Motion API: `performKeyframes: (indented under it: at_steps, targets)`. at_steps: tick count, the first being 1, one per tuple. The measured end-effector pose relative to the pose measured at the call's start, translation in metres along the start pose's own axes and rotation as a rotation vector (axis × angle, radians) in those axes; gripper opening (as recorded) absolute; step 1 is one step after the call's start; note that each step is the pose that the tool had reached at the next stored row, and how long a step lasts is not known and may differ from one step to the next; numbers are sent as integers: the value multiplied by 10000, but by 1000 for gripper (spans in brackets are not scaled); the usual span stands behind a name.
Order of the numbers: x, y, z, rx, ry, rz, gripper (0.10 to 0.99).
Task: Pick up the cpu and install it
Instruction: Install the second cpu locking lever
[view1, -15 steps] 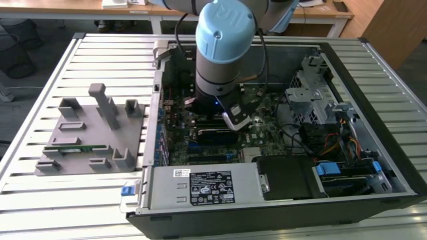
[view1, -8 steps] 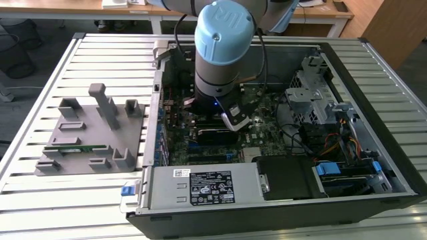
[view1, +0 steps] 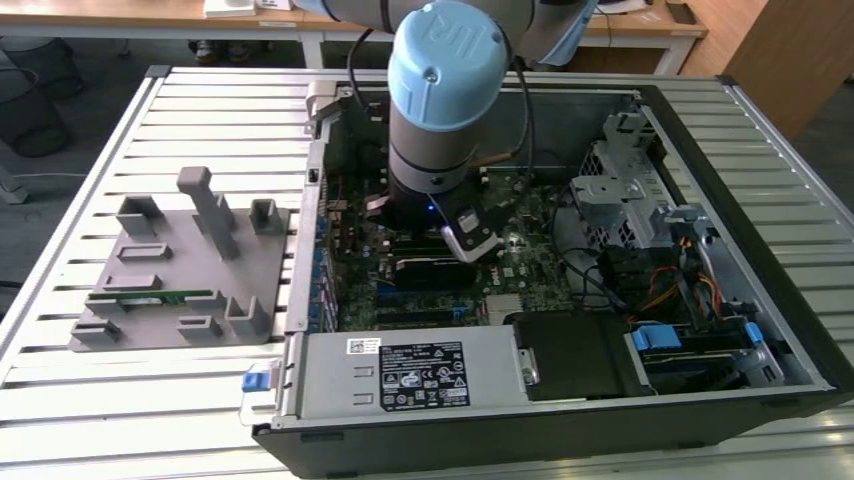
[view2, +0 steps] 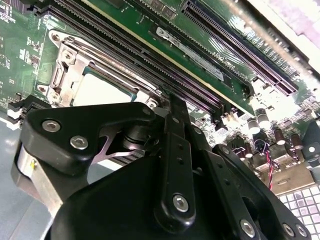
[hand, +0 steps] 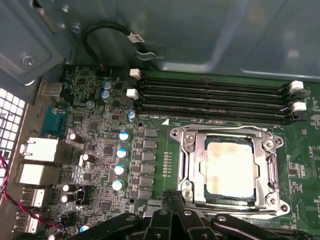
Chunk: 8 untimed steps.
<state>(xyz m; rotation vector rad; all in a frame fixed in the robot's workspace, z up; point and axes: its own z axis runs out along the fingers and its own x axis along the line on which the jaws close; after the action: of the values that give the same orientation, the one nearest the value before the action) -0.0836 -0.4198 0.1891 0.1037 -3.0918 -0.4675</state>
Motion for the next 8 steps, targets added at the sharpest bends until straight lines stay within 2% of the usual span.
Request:
performKeyframes:
  at_steps: [8]
  targets:
    - [12,5,5,-20,1,-1,106]
